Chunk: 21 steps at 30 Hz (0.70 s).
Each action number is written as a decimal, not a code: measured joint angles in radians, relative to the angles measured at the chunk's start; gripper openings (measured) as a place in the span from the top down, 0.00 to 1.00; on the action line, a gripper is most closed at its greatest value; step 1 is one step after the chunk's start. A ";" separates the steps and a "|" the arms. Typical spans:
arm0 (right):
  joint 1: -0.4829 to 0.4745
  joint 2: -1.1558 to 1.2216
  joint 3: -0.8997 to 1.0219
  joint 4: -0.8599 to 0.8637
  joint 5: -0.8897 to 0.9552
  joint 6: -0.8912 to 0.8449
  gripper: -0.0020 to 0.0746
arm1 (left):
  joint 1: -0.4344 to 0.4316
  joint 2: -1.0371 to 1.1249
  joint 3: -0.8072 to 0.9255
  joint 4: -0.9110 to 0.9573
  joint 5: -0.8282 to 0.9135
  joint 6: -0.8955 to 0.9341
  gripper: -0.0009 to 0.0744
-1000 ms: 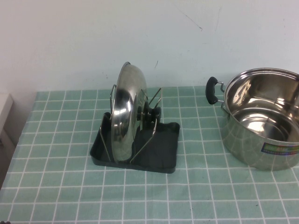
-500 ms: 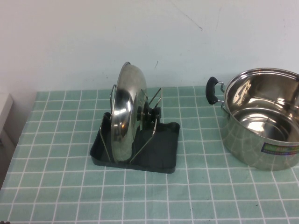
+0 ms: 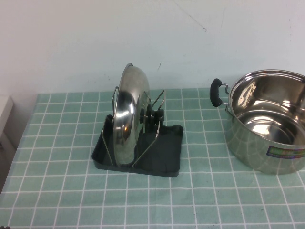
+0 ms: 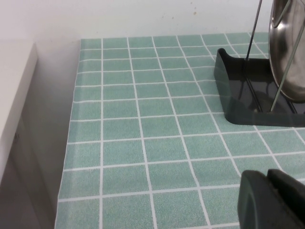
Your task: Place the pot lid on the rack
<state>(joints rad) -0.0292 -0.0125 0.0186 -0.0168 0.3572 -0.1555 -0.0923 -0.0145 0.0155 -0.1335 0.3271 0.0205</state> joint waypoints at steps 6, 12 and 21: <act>0.000 0.000 0.000 0.002 0.000 0.028 0.98 | 0.000 0.000 0.000 0.000 0.000 0.000 0.99; 0.000 0.000 0.000 0.002 0.000 0.029 0.98 | 0.000 0.000 0.000 0.000 0.000 0.000 0.99; 0.000 0.000 0.000 0.002 0.000 0.031 0.98 | 0.000 0.000 0.000 0.000 0.000 0.002 0.99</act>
<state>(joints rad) -0.0292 -0.0125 0.0186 -0.0152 0.3572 -0.1250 -0.0923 -0.0145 0.0155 -0.1335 0.3271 0.0228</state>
